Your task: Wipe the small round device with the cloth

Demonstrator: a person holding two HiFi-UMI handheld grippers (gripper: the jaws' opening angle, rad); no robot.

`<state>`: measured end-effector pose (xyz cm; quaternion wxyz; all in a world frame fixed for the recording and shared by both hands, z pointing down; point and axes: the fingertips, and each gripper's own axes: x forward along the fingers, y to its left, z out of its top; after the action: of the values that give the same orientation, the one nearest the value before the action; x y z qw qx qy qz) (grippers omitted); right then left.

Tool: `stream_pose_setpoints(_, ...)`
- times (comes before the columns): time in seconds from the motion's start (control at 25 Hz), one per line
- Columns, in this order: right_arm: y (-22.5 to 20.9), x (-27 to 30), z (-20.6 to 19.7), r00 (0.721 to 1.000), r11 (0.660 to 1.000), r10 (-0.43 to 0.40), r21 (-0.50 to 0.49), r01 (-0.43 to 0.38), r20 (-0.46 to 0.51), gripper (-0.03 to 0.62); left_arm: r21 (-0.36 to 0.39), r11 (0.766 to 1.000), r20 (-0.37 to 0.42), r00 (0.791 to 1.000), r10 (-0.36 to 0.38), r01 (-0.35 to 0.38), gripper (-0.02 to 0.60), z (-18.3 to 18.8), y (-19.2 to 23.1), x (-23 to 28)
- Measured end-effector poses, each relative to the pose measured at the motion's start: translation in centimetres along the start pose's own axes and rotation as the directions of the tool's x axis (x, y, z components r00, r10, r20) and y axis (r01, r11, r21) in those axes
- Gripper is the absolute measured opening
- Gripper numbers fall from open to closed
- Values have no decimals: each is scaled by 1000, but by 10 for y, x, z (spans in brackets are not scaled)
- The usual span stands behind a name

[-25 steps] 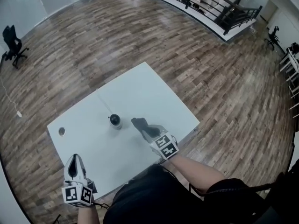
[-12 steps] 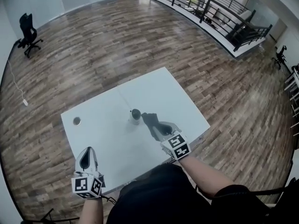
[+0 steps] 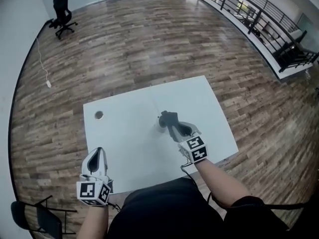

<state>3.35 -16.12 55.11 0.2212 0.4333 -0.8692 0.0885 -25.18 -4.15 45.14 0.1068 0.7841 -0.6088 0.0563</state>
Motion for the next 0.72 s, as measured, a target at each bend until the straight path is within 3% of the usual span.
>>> stream_pose_setpoints(0.28,-5,33,-8,997,997,75,-5,-75,-20,60,-28,991,-26,991,134,-135,8,-8,2,-23)
stream_pose_setpoints(0.72,8,76,-25,980,986,160,-15,-163,-120,60,-33,977,-46,977,210,-211,8,-12,7,-35)
